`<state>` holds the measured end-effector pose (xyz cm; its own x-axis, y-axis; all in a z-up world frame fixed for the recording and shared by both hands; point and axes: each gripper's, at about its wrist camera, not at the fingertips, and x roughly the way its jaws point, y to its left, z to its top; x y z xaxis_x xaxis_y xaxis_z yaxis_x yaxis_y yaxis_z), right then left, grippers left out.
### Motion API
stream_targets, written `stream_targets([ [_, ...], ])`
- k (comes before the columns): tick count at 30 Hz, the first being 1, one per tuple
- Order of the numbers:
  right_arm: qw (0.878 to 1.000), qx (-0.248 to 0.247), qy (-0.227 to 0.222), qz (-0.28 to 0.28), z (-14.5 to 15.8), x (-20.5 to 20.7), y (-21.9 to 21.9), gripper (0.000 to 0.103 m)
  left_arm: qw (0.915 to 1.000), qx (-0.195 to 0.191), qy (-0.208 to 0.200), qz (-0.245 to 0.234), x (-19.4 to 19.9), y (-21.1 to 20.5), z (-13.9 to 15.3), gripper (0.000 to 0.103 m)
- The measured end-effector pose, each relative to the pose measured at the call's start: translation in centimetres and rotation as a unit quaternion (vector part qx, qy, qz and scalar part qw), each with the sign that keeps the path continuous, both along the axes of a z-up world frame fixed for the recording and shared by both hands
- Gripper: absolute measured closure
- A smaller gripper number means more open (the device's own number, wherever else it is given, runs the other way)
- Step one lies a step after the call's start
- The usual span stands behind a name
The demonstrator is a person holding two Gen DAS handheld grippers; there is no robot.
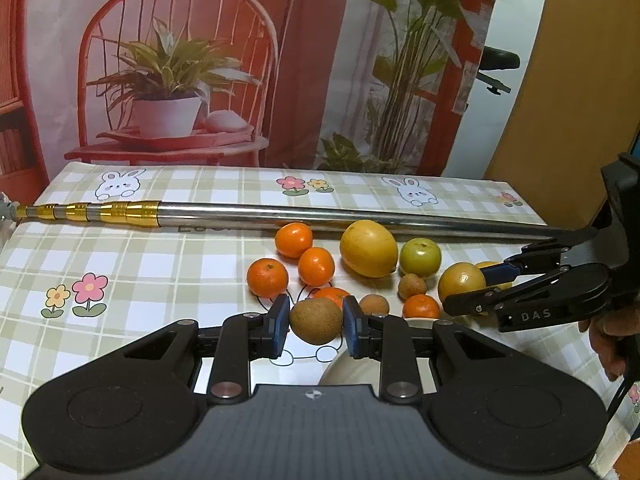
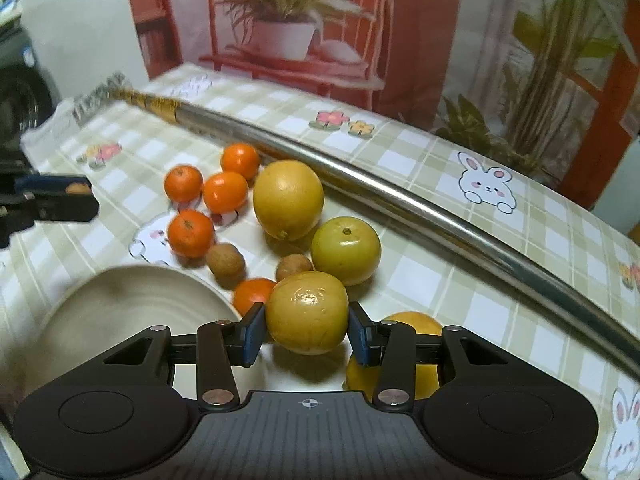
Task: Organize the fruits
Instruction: 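Carry the grapefruit and the kiwi over the white plate with both tools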
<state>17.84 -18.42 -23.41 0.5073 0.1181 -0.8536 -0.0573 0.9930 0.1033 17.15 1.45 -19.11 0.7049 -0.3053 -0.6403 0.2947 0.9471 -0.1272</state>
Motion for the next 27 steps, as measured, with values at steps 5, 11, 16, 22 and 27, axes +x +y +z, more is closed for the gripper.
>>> stream_targets([
  [5, 0.998, 0.039, -0.038, -0.039, 1.8, -1.9, 0.0, 0.063, 1.0, 0.002, -0.008, -0.004, -0.9, -0.2, 1.1, 0.073],
  [11, 0.99, 0.079, -0.076, -0.089, 3.5, -4.5, 0.0, 0.063, 0.9999, -0.003, -0.014, -0.002, -2.0, 0.1, 2.8, 0.073],
  [16, 0.983, 0.099, -0.091, -0.124, 4.7, -6.7, 0.2, 0.063, 0.9998, -0.004, -0.019, 0.005, -3.1, 0.5, 4.3, 0.073],
  [22, 0.976, 0.123, -0.101, -0.149, 6.0, -8.8, 0.7, 0.063, 0.9997, -0.004, -0.024, 0.004, -5.0, 0.8, 5.6, 0.073],
  [27, 0.974, 0.128, -0.102, -0.153, 6.4, -10.6, 1.7, 0.063, 0.9996, -0.007, -0.026, 0.005, -6.7, 0.8, 5.6, 0.073],
])
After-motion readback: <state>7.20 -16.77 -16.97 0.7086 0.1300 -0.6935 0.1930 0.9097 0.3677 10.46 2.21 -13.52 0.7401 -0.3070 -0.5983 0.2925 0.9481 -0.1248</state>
